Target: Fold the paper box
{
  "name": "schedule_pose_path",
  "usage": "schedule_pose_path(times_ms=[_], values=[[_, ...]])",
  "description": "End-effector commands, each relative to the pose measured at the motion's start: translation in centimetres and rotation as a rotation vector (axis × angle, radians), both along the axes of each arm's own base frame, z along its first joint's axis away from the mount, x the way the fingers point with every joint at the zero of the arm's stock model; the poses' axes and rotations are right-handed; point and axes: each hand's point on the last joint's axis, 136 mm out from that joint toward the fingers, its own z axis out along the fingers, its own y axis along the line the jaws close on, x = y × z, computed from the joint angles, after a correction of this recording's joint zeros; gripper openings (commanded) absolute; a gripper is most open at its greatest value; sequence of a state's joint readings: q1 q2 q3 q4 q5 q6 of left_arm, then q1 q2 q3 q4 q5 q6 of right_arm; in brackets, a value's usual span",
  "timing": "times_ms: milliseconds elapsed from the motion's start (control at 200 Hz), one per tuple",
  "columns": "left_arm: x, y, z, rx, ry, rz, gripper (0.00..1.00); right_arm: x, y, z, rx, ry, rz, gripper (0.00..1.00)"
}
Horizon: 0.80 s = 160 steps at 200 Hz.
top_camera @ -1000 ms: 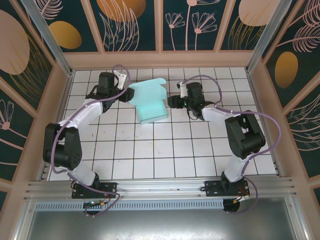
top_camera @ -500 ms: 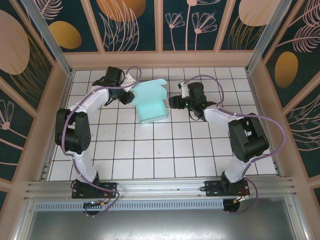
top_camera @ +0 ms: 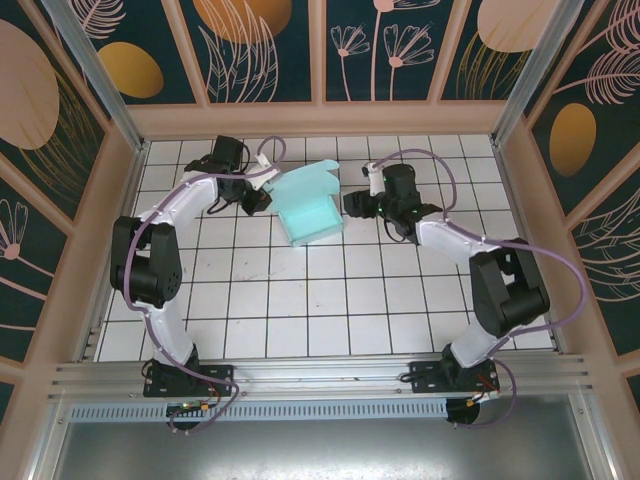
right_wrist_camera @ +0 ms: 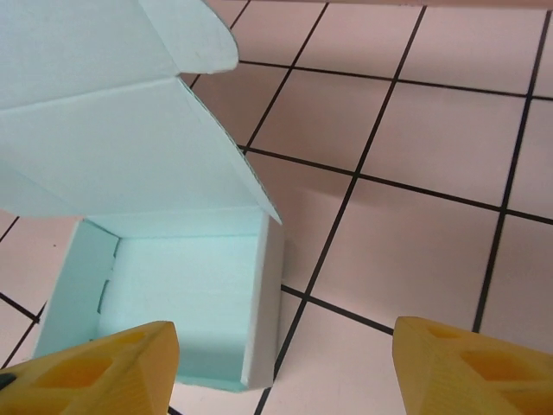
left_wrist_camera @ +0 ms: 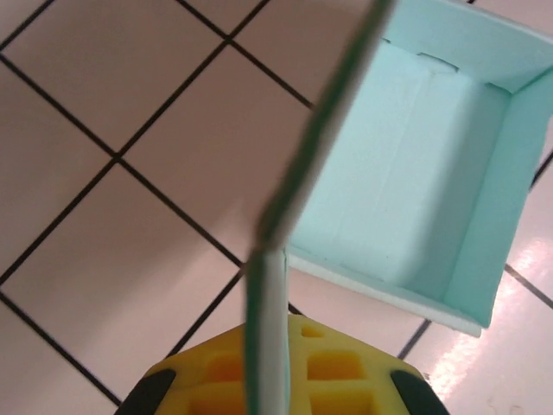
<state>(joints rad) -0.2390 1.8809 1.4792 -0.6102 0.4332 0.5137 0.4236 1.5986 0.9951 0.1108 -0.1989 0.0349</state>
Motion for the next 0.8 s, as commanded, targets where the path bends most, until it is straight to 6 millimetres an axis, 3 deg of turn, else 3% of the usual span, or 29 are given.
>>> schedule_pose_path(times_ms=[0,180,325,611,796], values=[[-1.9,-2.2,2.7,-0.095,-0.015,-0.123,0.0,-1.2,-1.0,1.5,-0.045,-0.047,0.032,0.67],[-3.5,-3.7,2.3,-0.129,0.029,-0.203,0.0,-3.7,-0.8,2.8,-0.116,-0.054,0.169,0.67],[-4.9,-4.5,1.7,-0.114,0.046,-0.248,0.0,-4.3,-2.0,3.8,-0.199,-0.047,0.176,0.66],[-6.3,-4.8,-0.4,-0.021,0.104,-0.273,0.0,-6.3,-3.3,4.2,-0.311,0.031,0.232,0.6],[-6.9,-4.9,-1.9,0.033,0.134,-0.291,0.0,-7.8,-2.9,3.9,-0.354,0.096,0.347,0.58]])
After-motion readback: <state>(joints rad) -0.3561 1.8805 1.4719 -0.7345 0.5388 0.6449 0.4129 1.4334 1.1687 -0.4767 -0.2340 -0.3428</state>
